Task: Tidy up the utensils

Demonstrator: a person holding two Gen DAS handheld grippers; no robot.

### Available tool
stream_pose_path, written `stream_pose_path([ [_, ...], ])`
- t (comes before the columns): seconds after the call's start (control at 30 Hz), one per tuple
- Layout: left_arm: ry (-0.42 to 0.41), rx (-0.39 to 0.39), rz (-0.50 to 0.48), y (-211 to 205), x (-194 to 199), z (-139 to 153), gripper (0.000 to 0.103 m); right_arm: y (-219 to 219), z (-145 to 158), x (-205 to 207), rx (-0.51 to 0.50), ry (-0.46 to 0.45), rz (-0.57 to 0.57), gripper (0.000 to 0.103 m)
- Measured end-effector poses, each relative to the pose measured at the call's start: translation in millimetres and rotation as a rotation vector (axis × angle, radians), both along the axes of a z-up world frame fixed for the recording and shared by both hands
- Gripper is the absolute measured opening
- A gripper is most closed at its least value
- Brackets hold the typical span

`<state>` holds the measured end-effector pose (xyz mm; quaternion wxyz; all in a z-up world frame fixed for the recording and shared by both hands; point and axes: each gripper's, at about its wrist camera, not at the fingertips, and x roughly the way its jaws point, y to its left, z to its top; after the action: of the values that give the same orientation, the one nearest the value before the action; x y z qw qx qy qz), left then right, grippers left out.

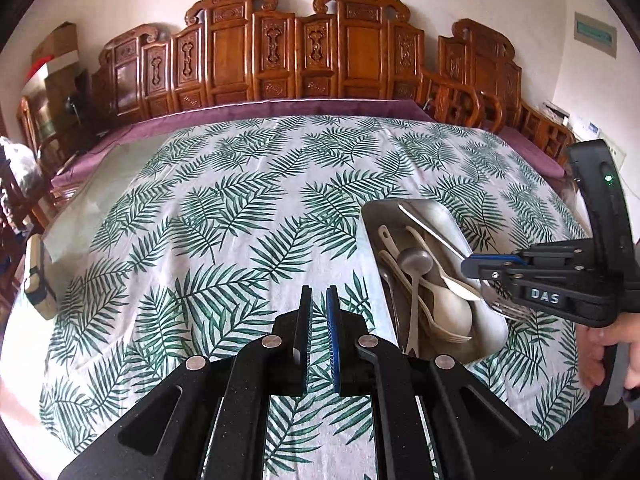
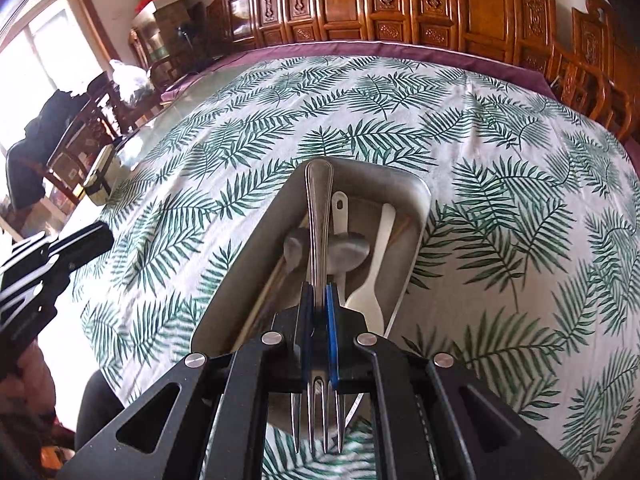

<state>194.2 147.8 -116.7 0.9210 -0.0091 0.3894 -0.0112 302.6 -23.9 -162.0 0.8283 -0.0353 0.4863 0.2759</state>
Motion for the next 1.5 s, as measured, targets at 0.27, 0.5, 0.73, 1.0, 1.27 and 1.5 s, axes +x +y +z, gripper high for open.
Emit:
stream_pose_path([
  [0.27, 0.003, -0.006, -0.001, 3.2, -1.9, -3.0, 0.006, 11.4, -22.1, 10.0, 0.034, 0.075, -0.058, 0.008],
  [0.5, 0.002, -0.013, -0.006, 1.5, -2.9, -1.7, 0.006, 12.8, -28.6, 13.7, -0.021, 0.046, -0.085, 0.008],
  [0.73, 0.009, -0.004, -0.017, -4.8, -3.6, -5.3, 0.006, 4.0, -13.4, 12.9, -0.023, -0.010, -0.081, 0.009],
  [1.0, -0.001, 0.008, -0.036, -19.8, -8.8, -3.4, 0.006, -21.4, 13.0, -16.0, -0.017, -0.091, -0.068, 0.009],
  [1.27, -0.011, 0.023, -0.057, -46.7, -20.3, -0.9, 0.042, -65.1, 35.9, -47.9, 0.017, -0.140, -0.100, 0.009],
  [1.5, -0.033, 0.013, -0.063, -71.8, -33.6, 5.2, 0.092, -104.3, 55.0, -81.0, 0.021, -0.205, -0.143, 0.044],
])
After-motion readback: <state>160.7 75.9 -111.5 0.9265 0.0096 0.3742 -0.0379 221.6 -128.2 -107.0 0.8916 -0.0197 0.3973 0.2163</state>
